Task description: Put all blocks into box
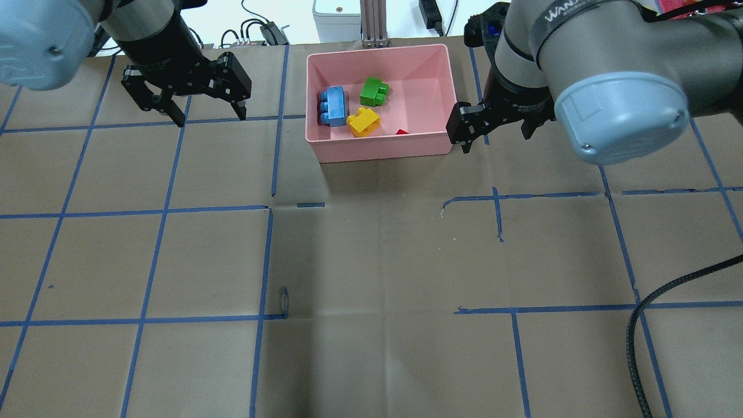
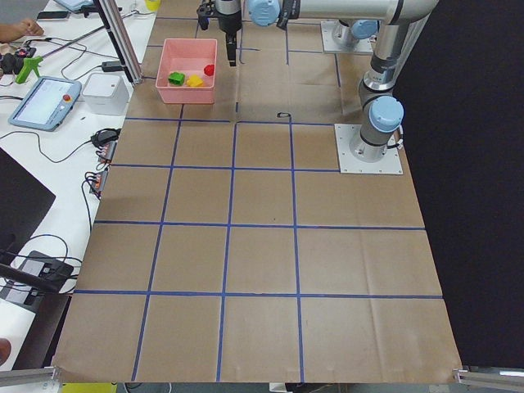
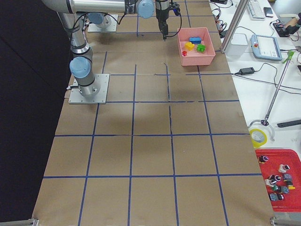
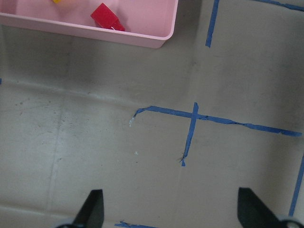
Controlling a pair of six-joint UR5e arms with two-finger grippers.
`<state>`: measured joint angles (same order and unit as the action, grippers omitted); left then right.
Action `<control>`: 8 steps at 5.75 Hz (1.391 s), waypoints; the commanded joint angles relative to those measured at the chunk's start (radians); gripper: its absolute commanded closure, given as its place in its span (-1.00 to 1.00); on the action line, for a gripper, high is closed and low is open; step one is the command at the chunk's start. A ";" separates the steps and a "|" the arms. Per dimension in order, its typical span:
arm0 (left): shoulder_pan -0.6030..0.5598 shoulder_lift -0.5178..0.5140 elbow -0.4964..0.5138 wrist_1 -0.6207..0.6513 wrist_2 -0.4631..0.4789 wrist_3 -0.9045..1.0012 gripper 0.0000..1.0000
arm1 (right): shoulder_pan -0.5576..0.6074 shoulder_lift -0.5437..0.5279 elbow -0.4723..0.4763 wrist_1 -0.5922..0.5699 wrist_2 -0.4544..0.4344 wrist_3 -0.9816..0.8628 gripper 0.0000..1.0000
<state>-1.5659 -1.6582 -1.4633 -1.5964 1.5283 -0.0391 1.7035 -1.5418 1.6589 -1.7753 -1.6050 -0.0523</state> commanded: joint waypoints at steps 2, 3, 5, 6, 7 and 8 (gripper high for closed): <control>0.001 0.035 -0.011 -0.013 0.003 0.050 -1.00 | -0.011 -0.018 0.002 0.017 -0.007 0.000 -1.00; 0.003 0.031 -0.012 -0.010 0.022 0.050 -1.00 | -0.011 -0.041 0.002 0.057 -0.007 0.000 -1.00; 0.001 0.031 -0.012 -0.008 0.072 0.050 -1.00 | -0.013 -0.058 0.002 0.076 -0.007 0.000 -1.00; 0.001 0.031 -0.012 -0.005 0.070 0.050 -1.00 | -0.013 -0.058 0.002 0.074 -0.006 0.000 -1.00; 0.001 0.028 -0.012 -0.005 0.064 0.050 -1.00 | -0.013 -0.058 0.004 0.074 -0.003 0.000 -1.00; 0.001 0.025 -0.011 -0.004 0.061 0.050 -1.00 | -0.008 -0.061 0.018 0.070 0.000 0.002 -1.00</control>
<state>-1.5646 -1.6310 -1.4754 -1.6011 1.5925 0.0107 1.6919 -1.6011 1.6669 -1.7026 -1.6074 -0.0516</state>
